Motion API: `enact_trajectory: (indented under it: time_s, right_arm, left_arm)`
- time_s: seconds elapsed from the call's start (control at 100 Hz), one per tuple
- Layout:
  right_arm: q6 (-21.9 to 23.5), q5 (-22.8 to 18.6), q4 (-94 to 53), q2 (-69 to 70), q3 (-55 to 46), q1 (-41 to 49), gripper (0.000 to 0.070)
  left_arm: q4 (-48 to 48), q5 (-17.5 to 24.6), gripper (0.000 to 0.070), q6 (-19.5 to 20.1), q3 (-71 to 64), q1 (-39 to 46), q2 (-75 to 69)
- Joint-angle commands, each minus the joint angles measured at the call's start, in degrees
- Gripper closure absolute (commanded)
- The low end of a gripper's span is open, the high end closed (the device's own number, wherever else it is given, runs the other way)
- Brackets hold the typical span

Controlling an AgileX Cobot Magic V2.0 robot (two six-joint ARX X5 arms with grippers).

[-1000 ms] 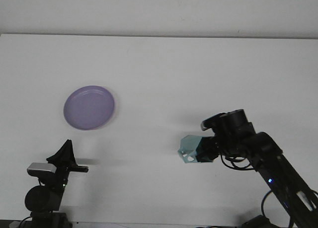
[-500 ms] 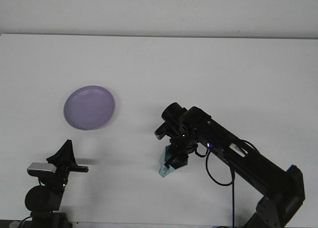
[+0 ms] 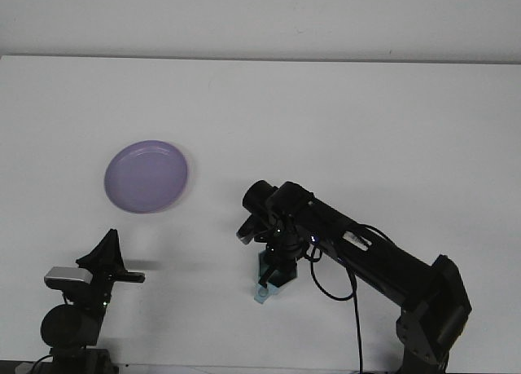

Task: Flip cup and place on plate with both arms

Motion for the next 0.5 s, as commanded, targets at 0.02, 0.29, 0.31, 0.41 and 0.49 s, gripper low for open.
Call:
enact_trajectory:
  time_s: [0.02,0.29,0.31,0.41,0.49]
  right_arm:
    - [-1.73,-0.63,0.11,1.18,1.33,0.79,0.0675]
    - [-2.19,-0.63,1.20,1.18,1.33,1.14,0.0574]
    - [-2.36,-0.63,1.20,1.18,1.33,1.16,0.0548]
    - [-2.58,-0.61,1.20,1.18,1.33,1.18,0.0417]
    - [-2.89,-0.57,1.38,1.18,1.33,1.18,0.0408]
  left_arm:
    - [0.55,-0.09,0.0688,-0.24,-1.09,-0.07,-0.02]
    - [0.52,-0.09,0.0688,-0.22,-1.09,-0.07,-0.02]
    - [0.50,-0.09,0.0688,-0.22,-1.09,-0.07,-0.02]
    - [0.50,-0.07,0.0688,-0.22,-1.09,-0.07,-0.02]
    - [0.50,-0.09,0.0688,-0.22,-1.09,-0.07,-0.02]
